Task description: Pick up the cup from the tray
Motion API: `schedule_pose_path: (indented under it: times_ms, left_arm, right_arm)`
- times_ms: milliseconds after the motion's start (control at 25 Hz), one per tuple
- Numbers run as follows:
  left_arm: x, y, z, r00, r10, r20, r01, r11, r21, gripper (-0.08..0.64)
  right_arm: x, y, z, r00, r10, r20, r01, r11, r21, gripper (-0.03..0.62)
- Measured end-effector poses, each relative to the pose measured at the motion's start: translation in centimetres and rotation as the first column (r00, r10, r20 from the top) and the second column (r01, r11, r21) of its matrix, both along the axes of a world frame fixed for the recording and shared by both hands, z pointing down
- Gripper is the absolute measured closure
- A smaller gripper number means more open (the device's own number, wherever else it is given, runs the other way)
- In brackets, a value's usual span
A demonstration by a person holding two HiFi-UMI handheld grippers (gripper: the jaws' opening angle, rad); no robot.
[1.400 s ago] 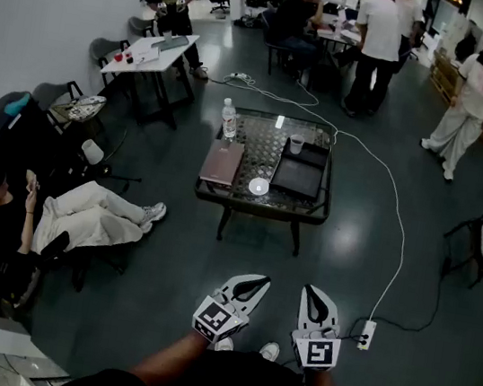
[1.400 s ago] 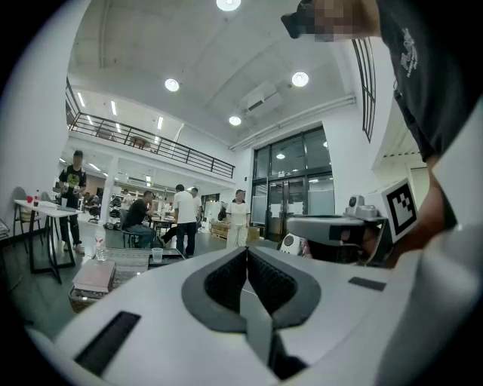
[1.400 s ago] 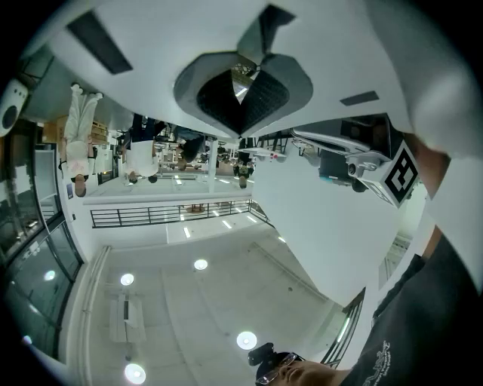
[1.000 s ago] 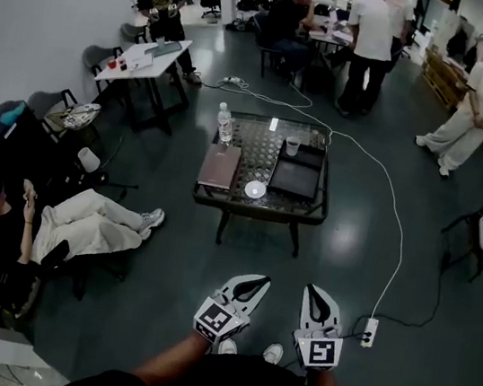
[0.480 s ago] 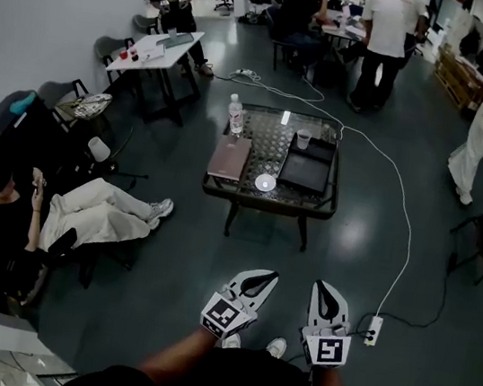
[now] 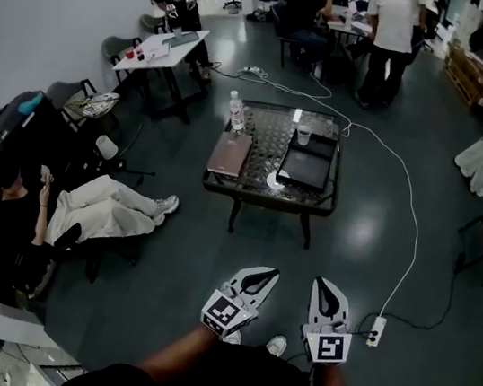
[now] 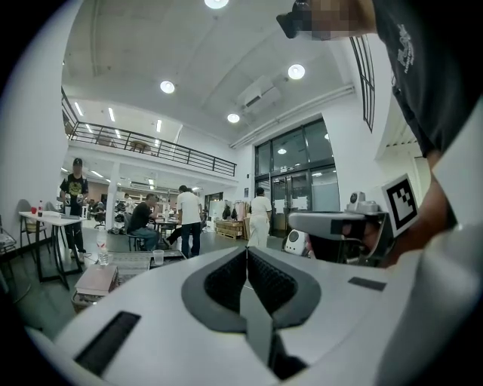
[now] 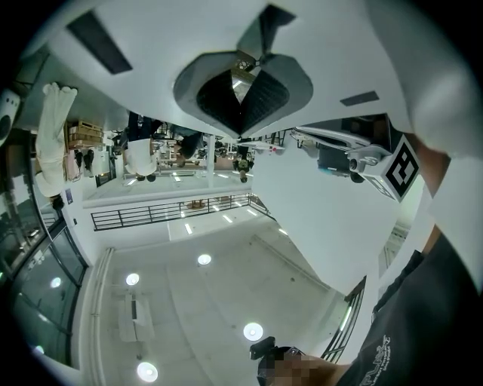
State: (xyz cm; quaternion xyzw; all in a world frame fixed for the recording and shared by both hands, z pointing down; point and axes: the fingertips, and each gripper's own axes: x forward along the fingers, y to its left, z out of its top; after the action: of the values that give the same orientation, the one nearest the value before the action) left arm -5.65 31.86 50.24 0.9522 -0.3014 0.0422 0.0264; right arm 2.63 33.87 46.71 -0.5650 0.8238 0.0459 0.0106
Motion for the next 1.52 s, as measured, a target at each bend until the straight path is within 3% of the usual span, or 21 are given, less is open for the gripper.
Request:
schedule_pose_path:
  times_ms: [320,640,800,1160,1520]
  left_arm:
    - [1.6,0.5,0.7,0.999,-0.034,0.023,0.034,0.999,0.005,0.549]
    - [0.7,-0.4,0.1,0.996,-0.083,0.035,0.082,0.996,0.026,0.549]
    - [0.5,-1.5,0.1,0.995,-0.098,0.026,0.097,0.995,0.026,0.549]
    - [0.4,-4.4,0.8,0.995,-0.094,0.032,0.094,0.996,0.012,0.549]
    - [-0.5,-8.2,1.2,0.995,-0.092,0.028,0.092,0.996,-0.010,0.549]
  right_arm:
    - [1.8,0.2,0.7,0.999,-0.042,-0.003,0.042,0.999,-0.001,0.584]
    - [2.0,-0.4,0.5,0.997,-0.072,0.001,0.072,0.997,-0.004,0.584]
    - [2.0,-1.4,0.4,0.997,-0.072,-0.025,0.071,0.996,-0.047,0.584]
    - [2.1,-4.8,1.5,0.997,-0.073,-0.005,0.073,0.997,-0.022,0.584]
    - [1.0,-8.6,1.4,0.997,-0.070,-0.037,0.068,0.995,-0.072,0.584]
